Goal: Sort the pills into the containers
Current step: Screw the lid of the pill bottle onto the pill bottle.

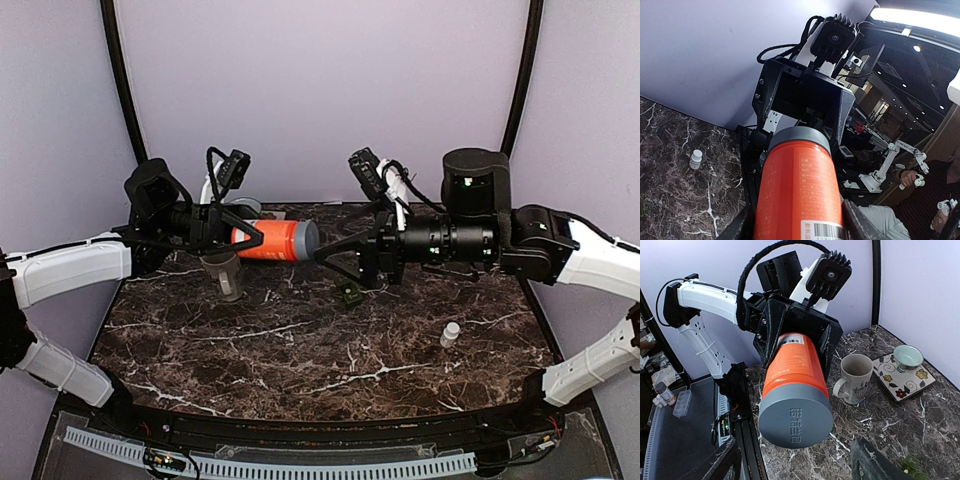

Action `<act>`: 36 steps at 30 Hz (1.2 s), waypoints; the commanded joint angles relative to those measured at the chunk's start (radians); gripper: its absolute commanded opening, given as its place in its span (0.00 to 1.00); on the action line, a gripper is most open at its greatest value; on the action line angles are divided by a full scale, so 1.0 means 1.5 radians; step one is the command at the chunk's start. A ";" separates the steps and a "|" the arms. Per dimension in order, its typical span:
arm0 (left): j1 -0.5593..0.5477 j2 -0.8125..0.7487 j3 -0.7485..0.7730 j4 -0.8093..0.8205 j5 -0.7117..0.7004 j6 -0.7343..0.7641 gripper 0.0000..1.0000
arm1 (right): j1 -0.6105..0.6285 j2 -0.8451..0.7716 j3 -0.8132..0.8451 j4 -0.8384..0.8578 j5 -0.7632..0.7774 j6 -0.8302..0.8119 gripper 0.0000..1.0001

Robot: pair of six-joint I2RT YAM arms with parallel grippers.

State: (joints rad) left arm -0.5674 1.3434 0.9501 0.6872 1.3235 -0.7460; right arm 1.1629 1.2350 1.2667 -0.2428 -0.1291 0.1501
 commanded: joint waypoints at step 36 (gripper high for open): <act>-0.028 0.012 0.054 -0.016 0.027 0.032 0.00 | 0.003 0.079 0.071 0.015 -0.049 -0.004 0.08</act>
State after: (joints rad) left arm -0.5938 1.3624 0.9890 0.6357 1.3594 -0.7139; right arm 1.1629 1.3407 1.3621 -0.2943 -0.1909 0.1165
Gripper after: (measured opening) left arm 0.541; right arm 0.377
